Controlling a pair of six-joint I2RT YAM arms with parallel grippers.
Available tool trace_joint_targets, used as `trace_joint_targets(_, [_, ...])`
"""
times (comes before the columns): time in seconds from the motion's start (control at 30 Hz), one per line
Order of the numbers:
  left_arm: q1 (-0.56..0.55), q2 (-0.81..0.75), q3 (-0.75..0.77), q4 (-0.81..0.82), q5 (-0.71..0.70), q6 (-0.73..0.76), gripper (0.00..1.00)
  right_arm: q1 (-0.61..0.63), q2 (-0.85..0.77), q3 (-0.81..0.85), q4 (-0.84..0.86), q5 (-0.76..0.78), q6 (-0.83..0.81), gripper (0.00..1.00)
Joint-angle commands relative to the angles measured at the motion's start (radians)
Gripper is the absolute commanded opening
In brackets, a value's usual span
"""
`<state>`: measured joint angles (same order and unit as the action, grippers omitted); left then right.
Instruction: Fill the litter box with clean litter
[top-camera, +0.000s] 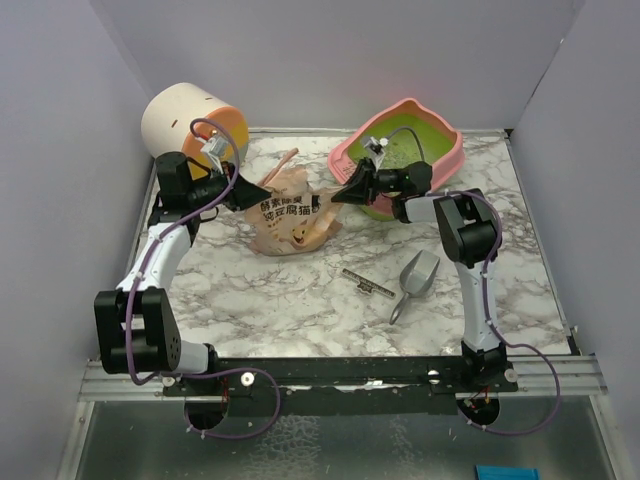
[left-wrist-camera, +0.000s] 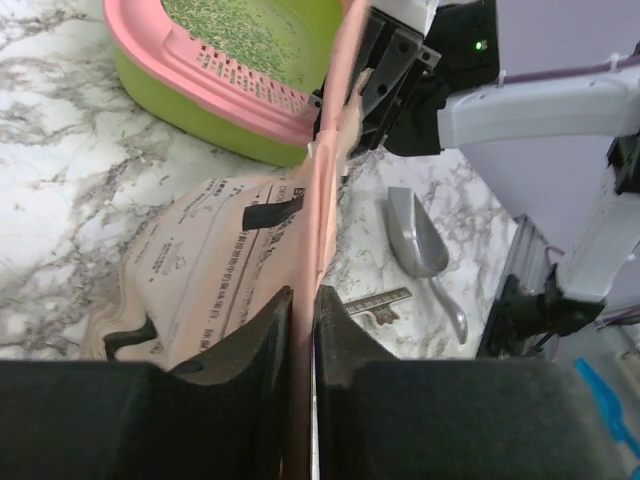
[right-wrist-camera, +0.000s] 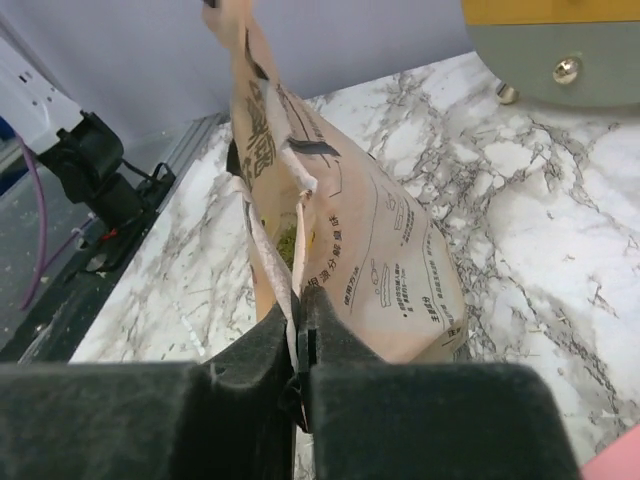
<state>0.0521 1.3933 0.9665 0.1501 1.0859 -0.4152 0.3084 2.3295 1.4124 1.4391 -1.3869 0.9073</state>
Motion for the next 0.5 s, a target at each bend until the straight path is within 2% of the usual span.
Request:
trace_joint_targets(0.0, [0.004, -0.072, -0.019, -0.005, -0.092, 0.032, 0.40, -0.012, -0.034, -0.028, 0.188, 0.103, 0.109, 0.01])
trace_joint_targets(0.07, [0.004, -0.117, -0.086, 0.097, -0.126, -0.023, 0.57, -0.012, -0.063, -0.069, 0.187, 0.131, 0.121, 0.01])
trace_joint_targets(0.17, [0.005, -0.209, -0.198, 0.227, -0.202, -0.086, 0.70, -0.013, -0.116, -0.147, 0.164, 0.171, 0.103, 0.01])
trace_joint_targets(0.47, [0.002, -0.354, -0.381, 0.407, -0.306, -0.129, 0.71, -0.013, -0.154, -0.229, 0.246, 0.206, 0.152, 0.01])
